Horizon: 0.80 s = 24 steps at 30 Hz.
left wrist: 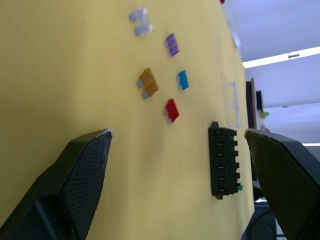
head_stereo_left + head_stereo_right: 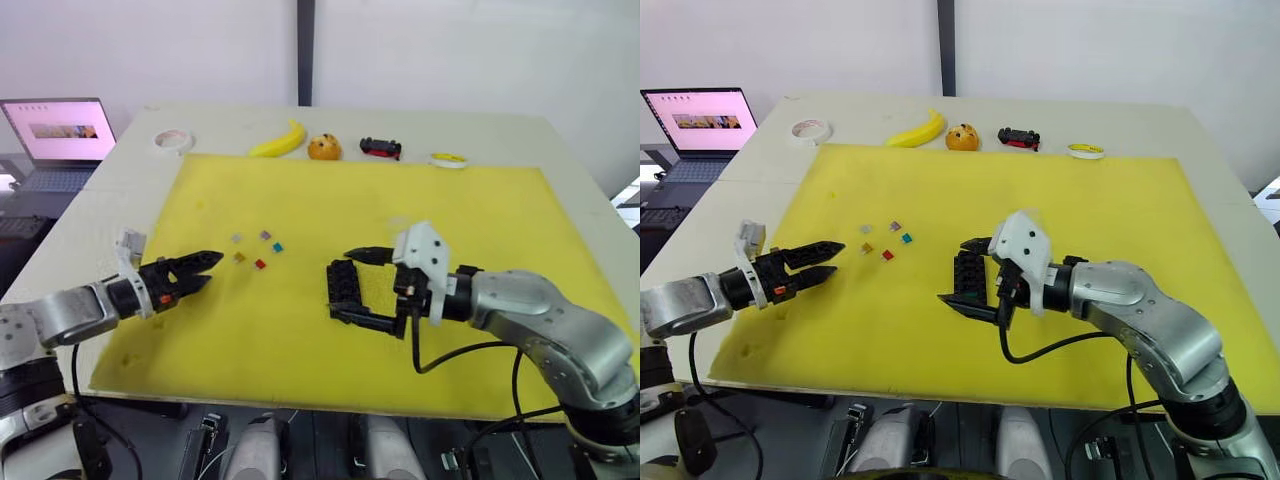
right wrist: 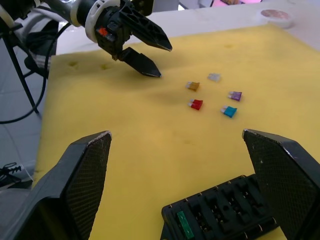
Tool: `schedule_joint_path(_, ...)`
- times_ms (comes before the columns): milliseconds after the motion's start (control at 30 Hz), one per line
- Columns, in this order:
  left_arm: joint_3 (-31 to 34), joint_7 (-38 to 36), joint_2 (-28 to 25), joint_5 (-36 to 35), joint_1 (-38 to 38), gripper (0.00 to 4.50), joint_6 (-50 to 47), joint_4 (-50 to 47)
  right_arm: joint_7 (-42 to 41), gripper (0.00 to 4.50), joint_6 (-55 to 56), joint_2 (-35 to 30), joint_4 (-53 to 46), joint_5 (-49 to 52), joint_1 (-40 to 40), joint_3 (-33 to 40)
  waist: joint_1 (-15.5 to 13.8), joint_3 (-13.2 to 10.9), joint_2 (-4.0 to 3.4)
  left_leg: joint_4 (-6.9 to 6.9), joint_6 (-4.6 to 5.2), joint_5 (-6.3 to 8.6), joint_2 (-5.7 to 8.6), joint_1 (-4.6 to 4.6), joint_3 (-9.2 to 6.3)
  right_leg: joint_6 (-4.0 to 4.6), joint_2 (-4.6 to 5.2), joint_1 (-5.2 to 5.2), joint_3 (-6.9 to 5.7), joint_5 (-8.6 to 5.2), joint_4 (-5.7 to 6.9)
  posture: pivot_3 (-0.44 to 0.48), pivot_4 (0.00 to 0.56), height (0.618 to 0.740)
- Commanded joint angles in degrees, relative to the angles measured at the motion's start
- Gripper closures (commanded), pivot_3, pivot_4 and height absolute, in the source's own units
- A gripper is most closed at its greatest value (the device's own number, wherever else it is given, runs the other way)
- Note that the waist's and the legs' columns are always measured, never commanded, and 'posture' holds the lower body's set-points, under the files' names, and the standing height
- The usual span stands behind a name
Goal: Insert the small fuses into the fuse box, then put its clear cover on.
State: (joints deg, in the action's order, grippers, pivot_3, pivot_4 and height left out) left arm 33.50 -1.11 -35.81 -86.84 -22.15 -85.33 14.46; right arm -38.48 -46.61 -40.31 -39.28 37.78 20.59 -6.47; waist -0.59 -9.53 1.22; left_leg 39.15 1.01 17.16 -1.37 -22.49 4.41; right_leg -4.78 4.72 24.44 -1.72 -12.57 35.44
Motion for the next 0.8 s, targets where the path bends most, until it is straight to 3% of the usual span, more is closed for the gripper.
schedule_joint_path(33,0.5,5.0,0.6,-5.3,-3.1,0.0,1.7,4.6,-0.5,0.05,1.8,1.0,-0.5,-1.8,1.4,-2.0,-0.2,0.0,0.01,0.0,-0.03,-0.02,0.01,0.0,-0.02,0.0,0.02,0.0,0.0,0.0,0.01,0.0,0.15,0.74)
schedule_joint_path(300,-2.8,10.5,1.8,-9.1,-6.4,0.0,1.9,11.3,0.2,0.05,3.1,3.3,1.1,-5.5,2.1,-5.2,-0.1,0.0,0.02,0.0,-0.09,-0.05,0.03,0.0,-0.02,-0.03,0.04,0.0,-0.01,0.02,0.02,0.0,0.15,0.74)
schedule_joint_path(433,-3.9,14.5,5.3,-8.8,-6.8,0.0,5.0,10.0,1.0,0.05,3.1,4.2,1.2,-6.4,1.1,-5.0,-0.4,0.0,0.01,0.0,-0.13,-0.08,0.16,0.0,-0.08,-0.03,0.17,-0.04,-0.05,0.02,0.04,0.0,0.15,0.74)
schedule_joint_path(800,-7.2,23.4,10.4,-15.9,-7.0,0.0,10.8,6.1,1.6,0.05,3.5,5.0,2.1,-8.4,1.0,-5.0,-1.2,0.0,0.01,-0.01,-0.14,-0.08,0.62,0.0,-0.14,0.07,0.71,-0.13,-0.13,-0.04,0.03,0.0,0.15,0.74)
